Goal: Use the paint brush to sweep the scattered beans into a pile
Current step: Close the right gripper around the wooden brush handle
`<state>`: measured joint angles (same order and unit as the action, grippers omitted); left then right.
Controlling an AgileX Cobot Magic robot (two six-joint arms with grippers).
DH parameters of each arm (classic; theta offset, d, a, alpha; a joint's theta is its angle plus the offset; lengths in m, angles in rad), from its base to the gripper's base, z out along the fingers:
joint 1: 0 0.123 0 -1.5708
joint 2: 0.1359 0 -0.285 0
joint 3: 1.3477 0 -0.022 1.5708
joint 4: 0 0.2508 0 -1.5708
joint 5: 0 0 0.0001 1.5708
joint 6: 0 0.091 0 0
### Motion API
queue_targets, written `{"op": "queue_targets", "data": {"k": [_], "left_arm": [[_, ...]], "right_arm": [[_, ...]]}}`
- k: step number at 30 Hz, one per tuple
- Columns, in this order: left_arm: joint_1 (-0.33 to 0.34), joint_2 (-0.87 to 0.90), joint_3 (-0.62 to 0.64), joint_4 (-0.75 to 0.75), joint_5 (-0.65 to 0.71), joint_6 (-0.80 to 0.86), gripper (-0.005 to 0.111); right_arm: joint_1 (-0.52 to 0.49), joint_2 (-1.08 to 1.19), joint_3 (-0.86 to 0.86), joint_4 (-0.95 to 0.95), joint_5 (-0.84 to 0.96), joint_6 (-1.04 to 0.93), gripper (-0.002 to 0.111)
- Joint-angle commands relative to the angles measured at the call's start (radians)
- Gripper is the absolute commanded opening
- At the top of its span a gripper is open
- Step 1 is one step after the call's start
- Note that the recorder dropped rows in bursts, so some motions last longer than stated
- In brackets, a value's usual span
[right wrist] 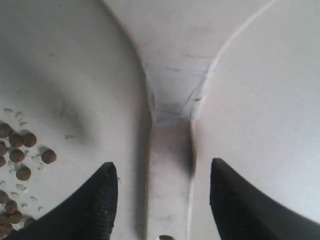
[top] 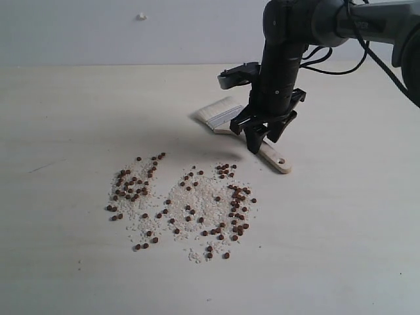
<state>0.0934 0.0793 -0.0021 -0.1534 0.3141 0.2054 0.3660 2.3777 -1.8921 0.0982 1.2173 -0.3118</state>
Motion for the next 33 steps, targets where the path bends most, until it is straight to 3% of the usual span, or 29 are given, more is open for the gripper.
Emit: {"op": "queue_targets", "data": {"k": [1, 21, 25, 29, 33], "left_arm": [[0.001, -0.005, 0.002, 0.005, -0.004, 0.001, 0.0], [0.001, -0.005, 0.002, 0.005, -0.004, 0.001, 0.0], [0.001, -0.005, 0.002, 0.005, -0.004, 0.001, 0.0], [0.001, -0.005, 0.002, 0.005, -0.004, 0.001, 0.0], [0.001, -0.005, 0.002, 0.005, -0.004, 0.001, 0.0]], "right_arm": [[0.001, 0.0, 0.045, -0.05, -0.009, 0.001, 0.053], [0.001, 0.0, 0.179, -0.043, -0.172, 0.031, 0.046], [0.001, 0.0, 0.183, -0.051, -0.169, 0.088, 0.034], [0.001, 0.0, 0.183, -0.049, -0.15, 0.101, -0.001], [0.001, -0.004, 0.183, -0.049, -0.144, 0.105, 0.0]]}}
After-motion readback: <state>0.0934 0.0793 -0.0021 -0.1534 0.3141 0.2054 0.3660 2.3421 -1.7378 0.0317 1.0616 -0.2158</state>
